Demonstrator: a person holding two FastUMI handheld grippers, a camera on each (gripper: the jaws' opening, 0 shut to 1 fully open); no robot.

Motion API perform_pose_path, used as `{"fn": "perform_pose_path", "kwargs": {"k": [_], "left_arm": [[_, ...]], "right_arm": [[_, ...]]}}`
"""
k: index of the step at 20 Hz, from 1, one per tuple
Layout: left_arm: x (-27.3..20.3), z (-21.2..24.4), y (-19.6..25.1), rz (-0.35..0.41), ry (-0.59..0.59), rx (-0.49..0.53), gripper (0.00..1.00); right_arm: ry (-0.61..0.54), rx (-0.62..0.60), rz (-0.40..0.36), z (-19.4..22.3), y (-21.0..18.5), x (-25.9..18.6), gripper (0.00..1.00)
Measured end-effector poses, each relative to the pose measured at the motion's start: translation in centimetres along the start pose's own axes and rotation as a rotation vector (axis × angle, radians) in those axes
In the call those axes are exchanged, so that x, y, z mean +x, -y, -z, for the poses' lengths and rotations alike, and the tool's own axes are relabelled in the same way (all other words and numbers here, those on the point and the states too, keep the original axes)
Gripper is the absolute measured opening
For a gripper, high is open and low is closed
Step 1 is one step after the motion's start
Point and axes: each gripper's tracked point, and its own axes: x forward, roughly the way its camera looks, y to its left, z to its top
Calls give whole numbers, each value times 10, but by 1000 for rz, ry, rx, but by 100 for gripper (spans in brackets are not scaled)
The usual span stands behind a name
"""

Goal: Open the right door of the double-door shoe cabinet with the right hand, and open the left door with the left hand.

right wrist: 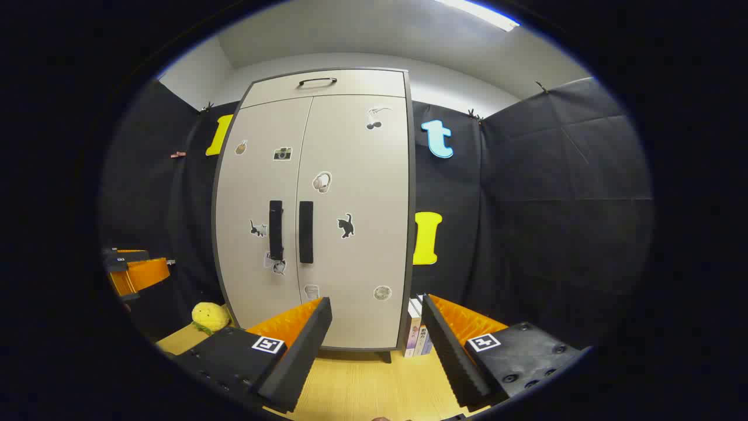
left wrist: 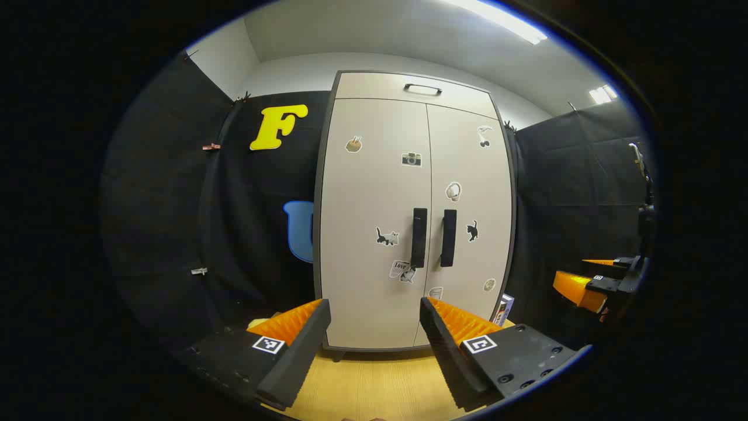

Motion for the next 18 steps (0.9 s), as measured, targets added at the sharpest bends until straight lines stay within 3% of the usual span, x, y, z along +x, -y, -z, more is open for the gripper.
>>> {"fn": "perform_pose_path", "kwargs": {"k": [10,18], "left_arm": [[12,-3,-3,-14,-3,0,95],[18,4,-1,-28,-10,62,95]], "right_arm": [[-38,-6,-14,14,-1,9,98],[-46,-6,-26,16,-9,23,98]]}}
